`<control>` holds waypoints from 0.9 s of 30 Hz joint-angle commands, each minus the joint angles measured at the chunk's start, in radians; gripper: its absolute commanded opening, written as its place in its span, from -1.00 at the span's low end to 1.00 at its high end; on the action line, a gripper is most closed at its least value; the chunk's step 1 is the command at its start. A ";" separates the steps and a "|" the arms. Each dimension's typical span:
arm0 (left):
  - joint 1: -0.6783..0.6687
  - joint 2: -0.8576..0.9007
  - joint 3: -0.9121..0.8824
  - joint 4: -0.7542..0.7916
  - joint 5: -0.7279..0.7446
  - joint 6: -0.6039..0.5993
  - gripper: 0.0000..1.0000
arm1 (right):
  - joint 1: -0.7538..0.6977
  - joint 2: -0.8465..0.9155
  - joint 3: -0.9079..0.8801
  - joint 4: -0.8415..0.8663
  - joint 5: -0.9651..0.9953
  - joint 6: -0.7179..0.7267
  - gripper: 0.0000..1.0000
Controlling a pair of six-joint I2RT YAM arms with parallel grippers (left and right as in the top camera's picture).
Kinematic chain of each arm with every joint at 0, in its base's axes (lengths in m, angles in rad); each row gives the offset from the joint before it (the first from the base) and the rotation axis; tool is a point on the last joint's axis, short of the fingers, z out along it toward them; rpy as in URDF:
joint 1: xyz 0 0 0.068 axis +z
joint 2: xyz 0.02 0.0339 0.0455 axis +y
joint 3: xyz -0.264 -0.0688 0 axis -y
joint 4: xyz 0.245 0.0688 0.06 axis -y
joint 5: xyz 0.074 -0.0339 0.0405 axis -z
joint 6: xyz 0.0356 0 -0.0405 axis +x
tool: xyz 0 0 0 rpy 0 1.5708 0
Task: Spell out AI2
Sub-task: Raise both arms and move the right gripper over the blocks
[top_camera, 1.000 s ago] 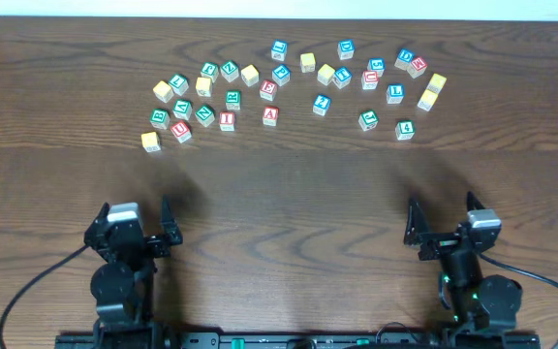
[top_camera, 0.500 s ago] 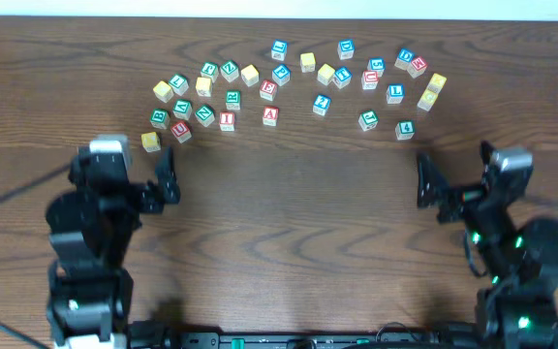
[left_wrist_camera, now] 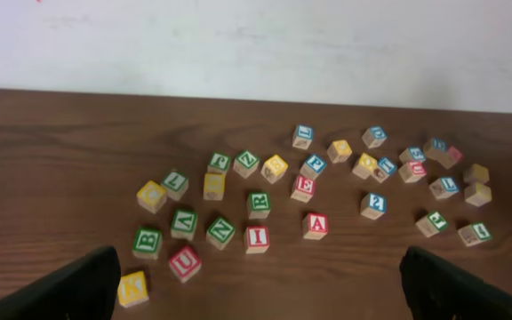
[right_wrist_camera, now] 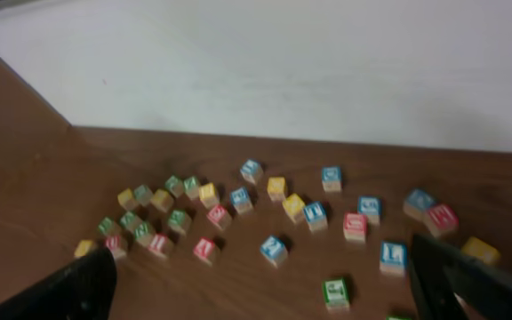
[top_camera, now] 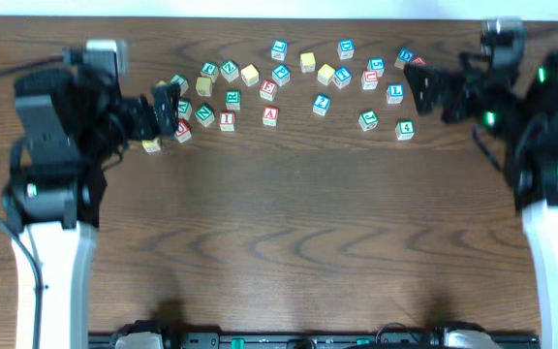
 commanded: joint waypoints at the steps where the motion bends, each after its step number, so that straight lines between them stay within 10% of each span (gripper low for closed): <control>1: -0.008 0.088 0.108 -0.014 0.023 0.007 0.98 | 0.037 0.126 0.137 -0.029 -0.038 -0.021 0.98; 27: -0.101 0.449 0.167 0.179 -0.314 0.060 0.98 | 0.429 0.558 0.287 0.182 0.307 -0.227 0.99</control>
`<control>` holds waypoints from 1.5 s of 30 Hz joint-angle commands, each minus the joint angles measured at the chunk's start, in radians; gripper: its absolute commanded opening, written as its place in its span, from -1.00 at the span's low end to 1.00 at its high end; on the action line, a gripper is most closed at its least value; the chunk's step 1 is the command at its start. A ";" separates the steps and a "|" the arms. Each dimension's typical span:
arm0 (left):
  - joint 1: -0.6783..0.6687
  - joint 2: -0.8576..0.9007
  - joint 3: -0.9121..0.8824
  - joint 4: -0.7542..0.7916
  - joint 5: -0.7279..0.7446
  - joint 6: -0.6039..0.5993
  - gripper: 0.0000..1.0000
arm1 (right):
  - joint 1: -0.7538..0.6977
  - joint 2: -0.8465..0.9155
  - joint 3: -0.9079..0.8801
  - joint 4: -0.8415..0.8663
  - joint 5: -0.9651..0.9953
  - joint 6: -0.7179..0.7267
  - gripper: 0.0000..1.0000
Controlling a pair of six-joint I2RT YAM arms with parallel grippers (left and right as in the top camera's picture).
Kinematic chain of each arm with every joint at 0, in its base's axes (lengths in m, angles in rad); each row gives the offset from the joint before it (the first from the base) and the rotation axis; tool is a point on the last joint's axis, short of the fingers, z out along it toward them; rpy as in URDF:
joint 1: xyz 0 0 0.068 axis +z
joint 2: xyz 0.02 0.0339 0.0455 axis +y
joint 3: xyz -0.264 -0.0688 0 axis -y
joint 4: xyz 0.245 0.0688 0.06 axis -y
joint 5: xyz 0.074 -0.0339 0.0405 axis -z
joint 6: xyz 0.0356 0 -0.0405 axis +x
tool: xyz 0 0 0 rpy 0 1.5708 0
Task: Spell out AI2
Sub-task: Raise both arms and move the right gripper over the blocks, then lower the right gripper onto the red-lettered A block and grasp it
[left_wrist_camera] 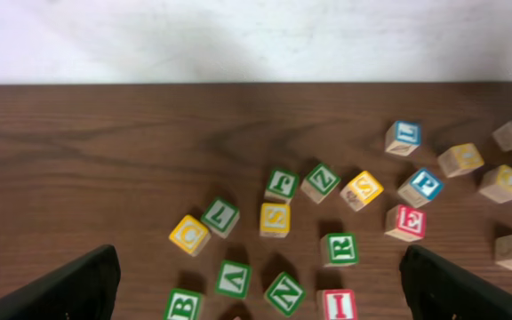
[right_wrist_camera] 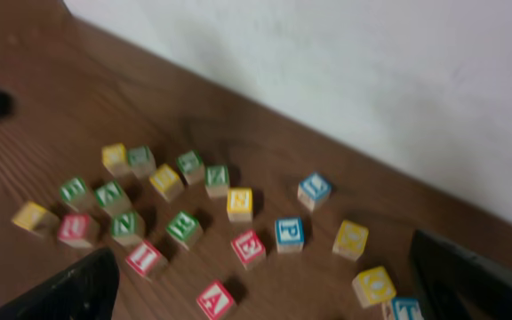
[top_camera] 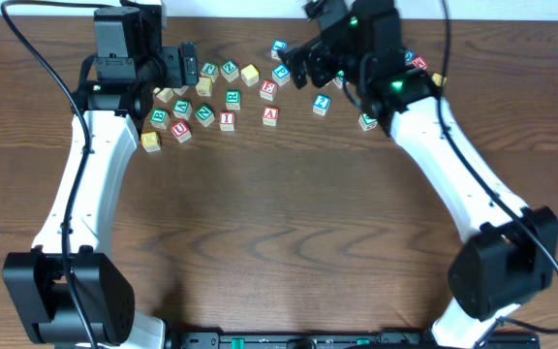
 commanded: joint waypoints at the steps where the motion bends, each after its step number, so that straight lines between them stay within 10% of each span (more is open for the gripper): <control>1: 0.003 -0.006 0.024 -0.021 -0.039 0.012 0.98 | 0.004 0.014 0.018 -0.008 0.032 -0.025 0.98; 10: 0.045 -0.006 0.024 -0.066 -0.039 0.012 0.98 | 0.005 0.025 0.016 -0.043 -0.009 -0.013 0.99; 13: 0.090 -0.009 0.024 -0.066 -0.039 0.012 0.99 | 0.010 0.055 0.016 -0.053 -0.052 -0.006 0.64; 45: 0.290 -0.090 0.024 -0.224 -0.039 0.012 0.98 | 0.187 0.481 0.387 -0.371 0.322 0.522 0.47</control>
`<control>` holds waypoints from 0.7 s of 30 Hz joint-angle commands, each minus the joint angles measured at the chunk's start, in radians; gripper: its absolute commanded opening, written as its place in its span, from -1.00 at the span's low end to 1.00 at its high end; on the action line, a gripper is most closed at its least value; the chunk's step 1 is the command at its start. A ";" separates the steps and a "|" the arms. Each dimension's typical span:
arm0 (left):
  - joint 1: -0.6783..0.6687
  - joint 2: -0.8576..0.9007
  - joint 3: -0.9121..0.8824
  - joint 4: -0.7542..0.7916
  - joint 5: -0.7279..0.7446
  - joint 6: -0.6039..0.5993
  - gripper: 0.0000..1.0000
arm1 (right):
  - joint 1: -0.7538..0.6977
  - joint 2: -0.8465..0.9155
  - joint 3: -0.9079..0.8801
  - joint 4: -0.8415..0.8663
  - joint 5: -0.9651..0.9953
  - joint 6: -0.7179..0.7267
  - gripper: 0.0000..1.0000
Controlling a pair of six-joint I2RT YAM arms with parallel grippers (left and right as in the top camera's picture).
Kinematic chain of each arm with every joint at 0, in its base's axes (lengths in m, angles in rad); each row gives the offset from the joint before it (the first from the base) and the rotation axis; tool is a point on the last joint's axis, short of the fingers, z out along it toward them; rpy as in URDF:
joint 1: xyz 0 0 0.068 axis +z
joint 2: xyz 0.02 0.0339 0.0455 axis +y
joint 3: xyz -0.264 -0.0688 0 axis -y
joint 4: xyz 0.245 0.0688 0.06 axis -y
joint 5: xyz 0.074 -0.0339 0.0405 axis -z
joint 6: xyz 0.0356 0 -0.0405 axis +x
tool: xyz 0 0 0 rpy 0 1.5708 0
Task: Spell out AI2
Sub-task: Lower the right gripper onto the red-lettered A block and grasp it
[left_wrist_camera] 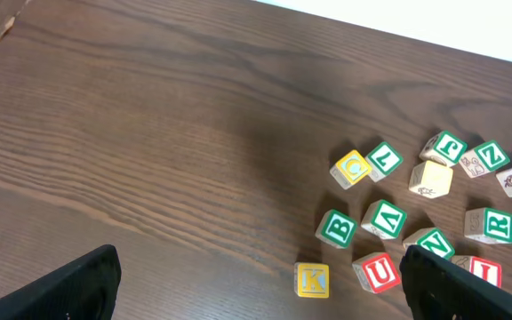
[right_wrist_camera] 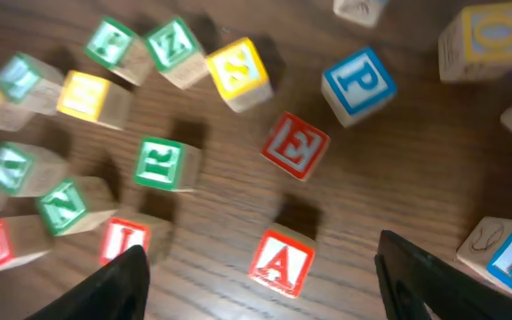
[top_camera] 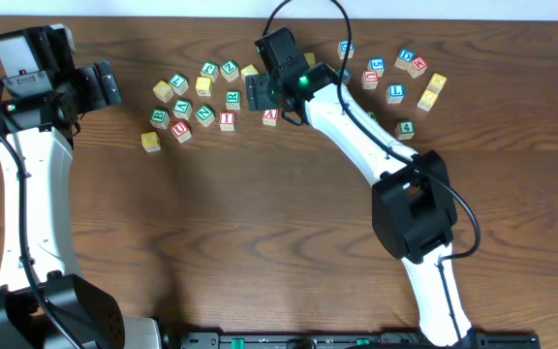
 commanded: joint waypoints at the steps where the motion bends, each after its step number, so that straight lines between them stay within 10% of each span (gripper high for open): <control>1: -0.002 -0.006 0.023 -0.005 -0.002 0.006 0.98 | 0.010 0.037 0.006 0.000 0.039 0.050 0.43; 11: -0.002 -0.006 0.023 -0.005 -0.002 0.006 0.98 | 0.010 0.097 -0.002 0.022 0.039 0.132 -0.01; 21: -0.002 -0.006 0.023 -0.005 -0.002 0.006 0.98 | 0.012 0.132 -0.002 0.060 0.040 0.169 -0.04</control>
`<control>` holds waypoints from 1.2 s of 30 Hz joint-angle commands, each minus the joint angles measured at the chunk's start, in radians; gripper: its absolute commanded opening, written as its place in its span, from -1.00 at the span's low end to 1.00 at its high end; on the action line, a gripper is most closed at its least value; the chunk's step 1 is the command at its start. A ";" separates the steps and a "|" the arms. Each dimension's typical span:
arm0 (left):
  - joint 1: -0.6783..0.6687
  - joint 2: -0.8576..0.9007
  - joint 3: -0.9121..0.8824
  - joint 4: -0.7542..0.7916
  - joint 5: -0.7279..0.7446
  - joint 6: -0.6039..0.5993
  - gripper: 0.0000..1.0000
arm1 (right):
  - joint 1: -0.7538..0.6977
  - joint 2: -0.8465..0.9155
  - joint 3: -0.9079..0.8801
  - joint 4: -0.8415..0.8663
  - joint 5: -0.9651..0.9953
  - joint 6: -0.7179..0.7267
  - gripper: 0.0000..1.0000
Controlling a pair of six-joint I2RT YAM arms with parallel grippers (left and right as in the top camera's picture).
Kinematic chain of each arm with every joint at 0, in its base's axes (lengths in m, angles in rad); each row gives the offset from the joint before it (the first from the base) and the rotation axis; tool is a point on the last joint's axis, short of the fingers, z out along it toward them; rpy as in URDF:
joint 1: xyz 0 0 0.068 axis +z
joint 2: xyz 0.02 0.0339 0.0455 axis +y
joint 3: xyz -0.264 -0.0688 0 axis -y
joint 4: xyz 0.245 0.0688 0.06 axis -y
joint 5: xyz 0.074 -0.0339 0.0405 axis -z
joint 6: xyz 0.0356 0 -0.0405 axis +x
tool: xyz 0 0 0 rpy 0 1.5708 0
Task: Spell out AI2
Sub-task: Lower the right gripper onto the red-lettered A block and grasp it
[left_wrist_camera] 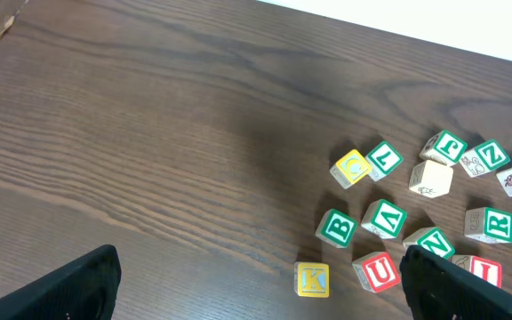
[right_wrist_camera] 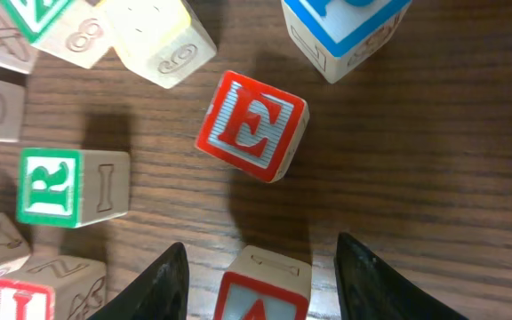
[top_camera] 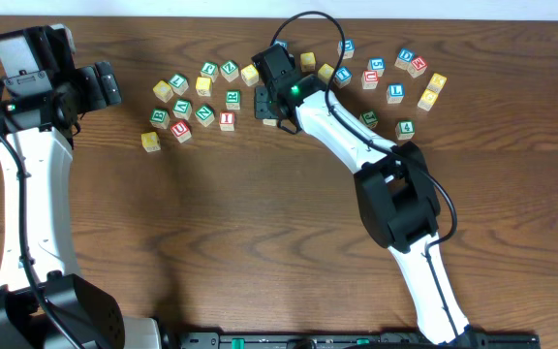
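The red A block (right_wrist_camera: 260, 292) stands between the open fingers of my right gripper (right_wrist_camera: 265, 298), which is low over the table in the middle of the scattered blocks. Overhead, the right gripper (top_camera: 269, 105) covers most of that block. The red I block (top_camera: 227, 120) lies left of it and also shows at the bottom left edge of the right wrist view (right_wrist_camera: 12, 302). I cannot pick out a 2 block. My left gripper (left_wrist_camera: 265, 293) is open over bare wood at the far left (top_camera: 100, 85), holding nothing.
A red E block (right_wrist_camera: 252, 127) lies just beyond the A block, and a green R block (right_wrist_camera: 56, 187) sits to its left. A yellow K block (left_wrist_camera: 312, 279) and a red U block (left_wrist_camera: 376, 271) lie near the left gripper. More blocks lie at the back right (top_camera: 405, 73).
My right gripper has come down closer to the table. The A block was ahead of its fingers and now stands right between them. The left arm has not moved.
Both arms were folded at the table's sides with open grippers. Then both were stretched over the blocks at the back. After that the left gripper was at the far left and the right above E and A, where it now straddles A.
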 commanded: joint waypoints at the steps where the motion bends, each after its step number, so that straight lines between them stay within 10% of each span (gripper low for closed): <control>1: -0.002 -0.006 0.023 -0.003 -0.002 0.006 0.97 | 0.012 0.016 -0.001 0.008 0.016 0.023 -0.04; 27: -0.002 -0.006 0.023 -0.003 -0.002 0.006 0.99 | 0.011 0.025 -0.001 -0.047 0.008 -0.134 -0.47; 36: -0.002 -0.006 0.023 -0.003 -0.002 0.006 0.98 | 0.011 -0.013 0.000 -0.069 0.006 -0.258 -0.09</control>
